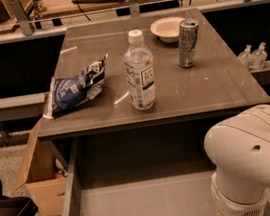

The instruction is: Open top drawer

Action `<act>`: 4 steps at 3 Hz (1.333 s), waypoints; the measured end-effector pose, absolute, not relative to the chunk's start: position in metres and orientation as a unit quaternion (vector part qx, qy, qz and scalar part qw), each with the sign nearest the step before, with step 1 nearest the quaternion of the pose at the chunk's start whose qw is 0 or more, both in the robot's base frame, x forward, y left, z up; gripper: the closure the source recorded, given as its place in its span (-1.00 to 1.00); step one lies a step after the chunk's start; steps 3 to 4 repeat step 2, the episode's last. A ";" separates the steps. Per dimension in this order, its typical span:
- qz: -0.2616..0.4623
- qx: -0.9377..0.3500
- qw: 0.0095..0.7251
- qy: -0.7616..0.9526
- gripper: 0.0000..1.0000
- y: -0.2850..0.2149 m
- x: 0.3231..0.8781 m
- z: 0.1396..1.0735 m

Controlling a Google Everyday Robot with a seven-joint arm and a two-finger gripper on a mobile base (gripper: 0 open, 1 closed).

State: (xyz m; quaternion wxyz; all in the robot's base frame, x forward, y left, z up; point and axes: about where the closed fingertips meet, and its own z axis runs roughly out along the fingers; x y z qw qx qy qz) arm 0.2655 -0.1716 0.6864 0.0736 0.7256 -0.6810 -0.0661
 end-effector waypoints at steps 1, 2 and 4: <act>-0.057 0.763 0.023 -0.644 1.00 -0.156 0.318 0.689; -0.054 0.788 -0.037 -0.612 1.00 -0.134 0.378 0.696; -0.054 0.788 -0.037 -0.612 1.00 -0.134 0.378 0.696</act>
Offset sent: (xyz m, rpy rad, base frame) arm 0.1953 0.0687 0.0215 0.2918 -0.2823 0.2660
